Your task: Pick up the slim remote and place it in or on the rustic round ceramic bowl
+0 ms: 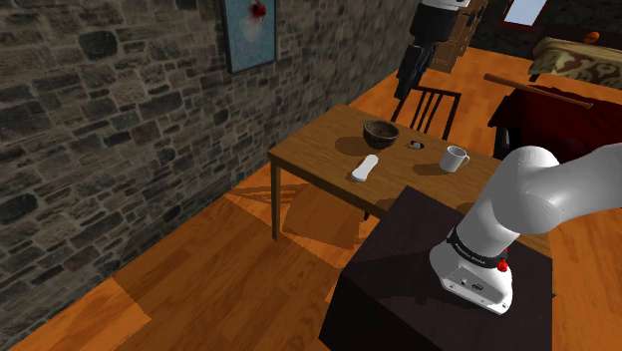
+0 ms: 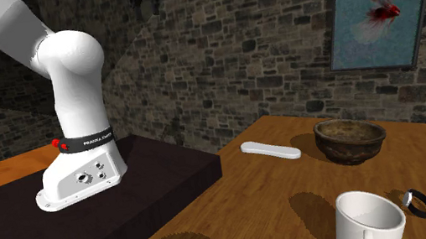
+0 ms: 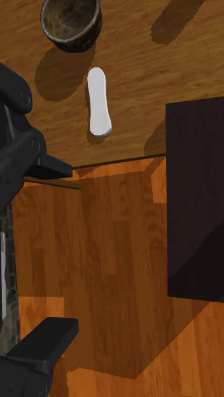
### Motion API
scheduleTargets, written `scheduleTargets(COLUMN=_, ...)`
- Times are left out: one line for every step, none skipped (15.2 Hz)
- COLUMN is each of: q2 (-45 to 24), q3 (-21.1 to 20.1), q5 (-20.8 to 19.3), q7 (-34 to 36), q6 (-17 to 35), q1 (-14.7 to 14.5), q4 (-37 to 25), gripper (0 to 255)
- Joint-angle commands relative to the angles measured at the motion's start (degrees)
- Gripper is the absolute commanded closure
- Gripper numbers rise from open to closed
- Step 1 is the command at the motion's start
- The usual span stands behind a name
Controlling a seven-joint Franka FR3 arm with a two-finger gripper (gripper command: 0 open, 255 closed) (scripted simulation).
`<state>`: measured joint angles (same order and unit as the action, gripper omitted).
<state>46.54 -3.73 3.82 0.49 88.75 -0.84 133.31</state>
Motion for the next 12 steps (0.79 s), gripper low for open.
scheduleTargets(q2=0.0, q3=0.0, q5=0.0, q7=0.0, q6=0.0, q1=0.0, q4=0.0, gripper=0)
scheduleTargets(q2=-1.0, q3=0.0, q5=0.0, q7=1.0, q6=1.8, q1=0.7, q4=0.9, gripper=0)
scheduleTargets(q2=-2.0, q3=0.0, q5=-0.1, q7=1.9, q6=3.7, q1=1.4, q4=1.8, gripper=0)
scheduleTargets(q2=-3.0, q3=0.0, q5=-0.1, q7=2.9, q6=5.5, q1=2.1, q4=2.6, gripper=0)
scheduleTargets(q2=-4.2, q3=0.0, q5=-0.2, q7=3.9, q6=7.4, q1=2.8, q4=3.3, gripper=0)
scheduleTargets(q2=-5.3, q3=0.0, q5=-0.3, q7=4.9, q6=9.2, q1=3.5, q4=4.0, gripper=0)
scheduleTargets(q2=-6.6, q3=0.1, q5=-0.3, q7=5.8, q6=11.0, q1=4.1, q4=4.6, gripper=0)
scheduleTargets(q2=-7.8, q3=0.1, q5=-0.4, q7=6.8, q6=12.8, q1=4.8, q4=5.2, gripper=0)
scheduleTargets(q2=-9.2, q3=0.2, q5=-0.5, q7=7.8, q6=14.6, q1=5.5, q4=5.7, gripper=0)
scheduleTargets(q2=-10.5, q3=0.2, q5=-0.6, q7=8.7, q6=16.5, q1=6.2, q4=6.2, gripper=0)
scheduleTargets(q2=-12.0, q3=0.3, q5=-0.7, q7=9.7, q6=18.2, q1=6.9, q4=6.6, gripper=0)
scheduleTargets(q2=-13.4, q3=0.4, q5=-0.8, q7=10.7, q6=20.0, q1=7.5, q4=6.9, gripper=0)
